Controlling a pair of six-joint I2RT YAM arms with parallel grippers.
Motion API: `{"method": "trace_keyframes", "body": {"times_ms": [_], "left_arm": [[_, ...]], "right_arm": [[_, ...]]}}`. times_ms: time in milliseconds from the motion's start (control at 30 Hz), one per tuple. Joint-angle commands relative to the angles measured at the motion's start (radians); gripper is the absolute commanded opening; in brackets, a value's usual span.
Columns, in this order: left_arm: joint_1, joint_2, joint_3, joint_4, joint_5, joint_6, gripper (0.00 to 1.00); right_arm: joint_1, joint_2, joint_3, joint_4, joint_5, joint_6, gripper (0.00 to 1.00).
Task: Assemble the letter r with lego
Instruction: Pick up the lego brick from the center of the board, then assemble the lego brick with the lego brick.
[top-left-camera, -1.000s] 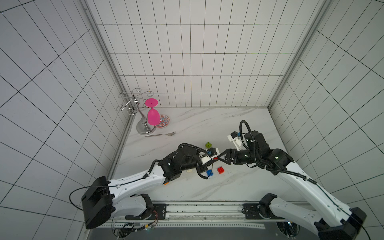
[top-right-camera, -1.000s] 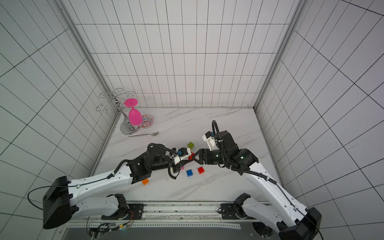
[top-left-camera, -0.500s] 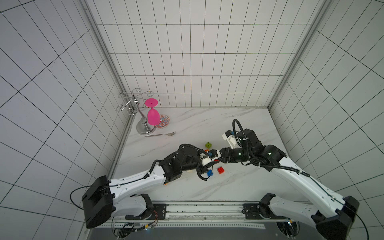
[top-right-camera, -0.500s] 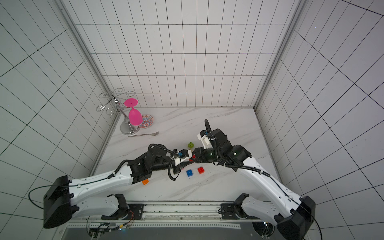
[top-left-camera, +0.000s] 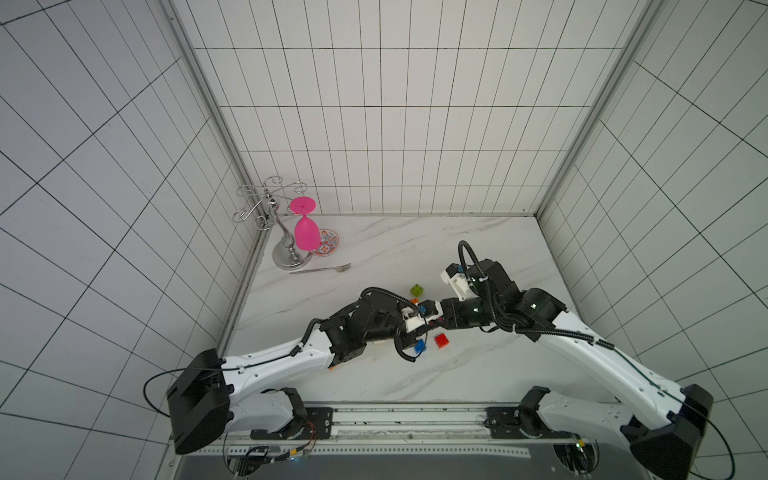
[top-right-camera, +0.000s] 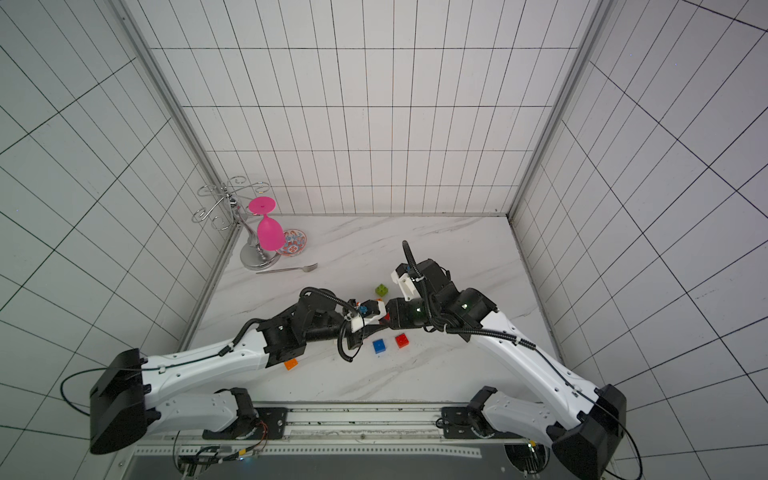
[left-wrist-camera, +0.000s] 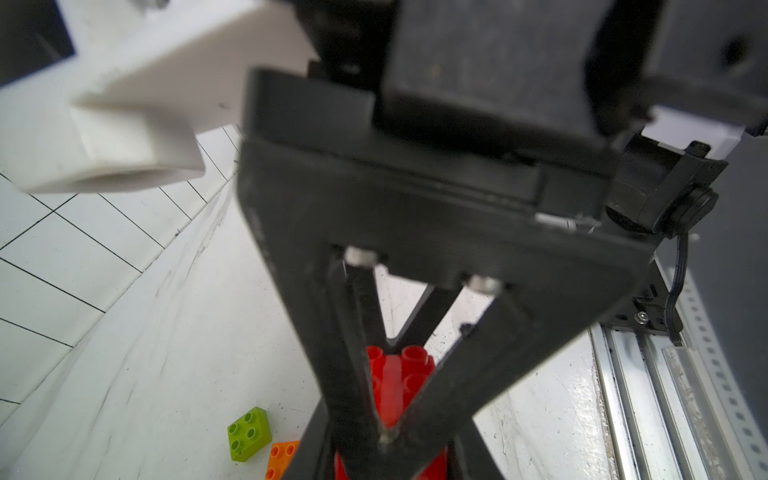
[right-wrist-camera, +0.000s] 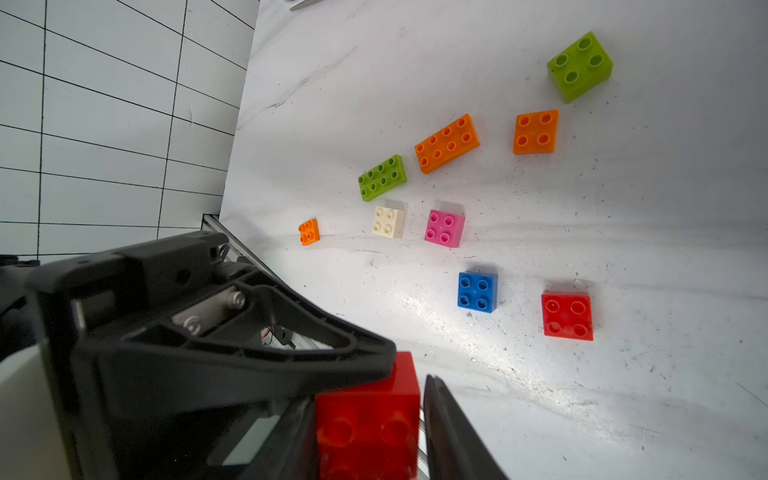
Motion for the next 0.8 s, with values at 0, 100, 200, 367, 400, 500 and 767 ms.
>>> {"method": "trace_keyframes", "body": {"times_ms": [0,100,200,367,400,500,767], "left_arm": [[-0.004,0.008,0.028,0.002,0.015,0.018,0.00],[-0.004,0.009,0.028,0.003,0.016,0.018,0.00],[-0.004,0.007,0.025,0.008,0.018,0.014,0.00],[-0.004,0.003,0.029,0.041,-0.050,-0.109,0.56],[-0.004,-0.003,0.028,0.055,-0.093,-0.175,0.81],[-0.003,-0.039,0.025,0.039,-0.274,-0.419,0.99],[0.000,-0.072,0.017,-0.312,-0.521,-0.965,0.99]], "right_arm": [[0.012,0.007,0.039,-0.028,0.020,0.008,0.41],[0.014,0.010,0.040,-0.029,0.020,0.008,0.36],[0.014,0.007,0.040,-0.028,0.033,0.005,0.29],[0.013,-0.014,0.033,-0.030,0.132,-0.011,0.12],[0.010,-0.018,0.028,-0.061,0.166,-0.020,0.07],[-0.005,-0.007,0.008,-0.113,0.281,-0.082,0.00],[-0.032,0.163,-0.021,-0.202,0.334,-0.317,0.00]]}}
